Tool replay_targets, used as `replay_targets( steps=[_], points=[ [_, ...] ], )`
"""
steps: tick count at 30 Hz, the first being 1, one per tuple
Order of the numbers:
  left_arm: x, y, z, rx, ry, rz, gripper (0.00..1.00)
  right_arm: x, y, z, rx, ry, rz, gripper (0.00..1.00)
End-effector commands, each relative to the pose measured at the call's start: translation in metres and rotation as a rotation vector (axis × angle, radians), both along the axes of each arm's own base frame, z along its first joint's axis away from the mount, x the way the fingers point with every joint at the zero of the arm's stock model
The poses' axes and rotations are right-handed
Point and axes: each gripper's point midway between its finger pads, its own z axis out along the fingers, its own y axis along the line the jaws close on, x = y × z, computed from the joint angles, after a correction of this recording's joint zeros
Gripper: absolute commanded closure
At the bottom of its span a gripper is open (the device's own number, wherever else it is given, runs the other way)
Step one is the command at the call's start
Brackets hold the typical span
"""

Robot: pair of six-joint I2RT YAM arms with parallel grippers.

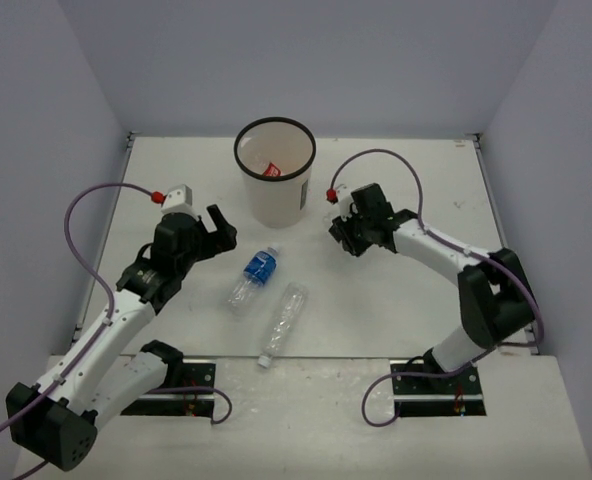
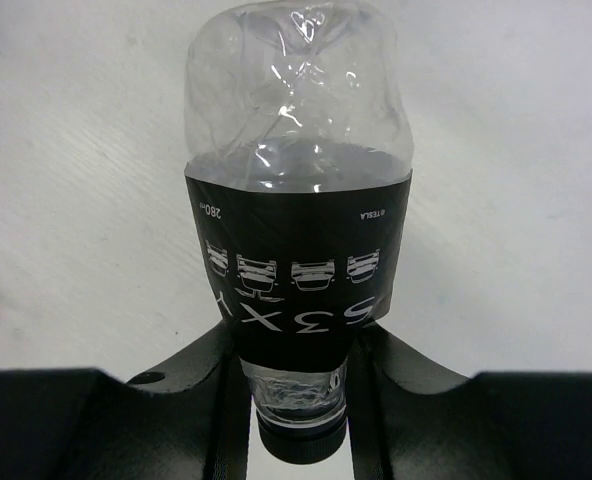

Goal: Put the plastic bottles in the bin

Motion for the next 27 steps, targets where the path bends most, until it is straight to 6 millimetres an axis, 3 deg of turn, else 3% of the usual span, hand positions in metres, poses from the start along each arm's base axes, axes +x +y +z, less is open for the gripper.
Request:
replay_targets(
  steps=[1,2,3,5,7,9,15,16,17,21,22,24,27],
  points=[
    [-0.001,-0.015,-0.005,-0.055,0.003,-0.060,0.00,0.027,-0.015,0.112,0.100,-0.248,-0.245,0.99],
    [-0.003,-0.014,-0.010,-0.054,0.013,-0.061,0.00,0.029,-0.017,0.133,0.129,-0.260,-0.303,0.99],
    [-0.004,-0.014,-0.015,-0.054,0.024,-0.061,0.00,0.039,-0.016,0.173,0.182,-0.320,-0.354,0.99],
    [-0.006,-0.015,-0.023,-0.055,0.047,-0.063,0.00,0.040,-0.011,0.201,0.219,-0.330,-0.363,0.98],
    [-0.007,-0.018,-0.029,-0.061,0.065,-0.077,0.00,0.050,0.004,0.235,0.284,-0.364,-0.342,0.96],
    [-0.010,-0.026,-0.036,-0.082,0.094,-0.108,0.00,0.062,0.033,0.291,0.367,-0.423,-0.293,0.91],
    [-0.022,-0.043,-0.050,-0.109,0.133,-0.227,0.00,0.089,0.091,0.310,0.337,-0.416,-0.233,0.86],
    [-0.025,-0.045,-0.054,-0.111,0.145,-0.243,0.00,0.094,0.104,0.314,0.360,-0.414,-0.225,0.82],
    [-0.027,-0.048,-0.055,-0.113,0.147,-0.266,0.00,0.098,0.114,0.302,0.357,-0.386,-0.214,0.71],
    [-0.031,-0.051,-0.065,-0.106,0.184,-0.302,0.00,0.107,0.140,0.303,0.433,-0.391,-0.177,0.41],
    [-0.031,-0.051,-0.071,-0.099,0.201,-0.297,0.00,0.106,0.146,0.309,0.456,-0.397,-0.167,0.29],
    [-0.033,-0.051,-0.078,-0.094,0.226,-0.298,0.00,0.108,0.153,0.317,0.480,-0.414,-0.156,0.16],
    [-0.034,-0.052,-0.081,-0.088,0.239,-0.307,0.00,0.109,0.154,0.323,0.479,-0.446,-0.146,0.04]
  ],
)
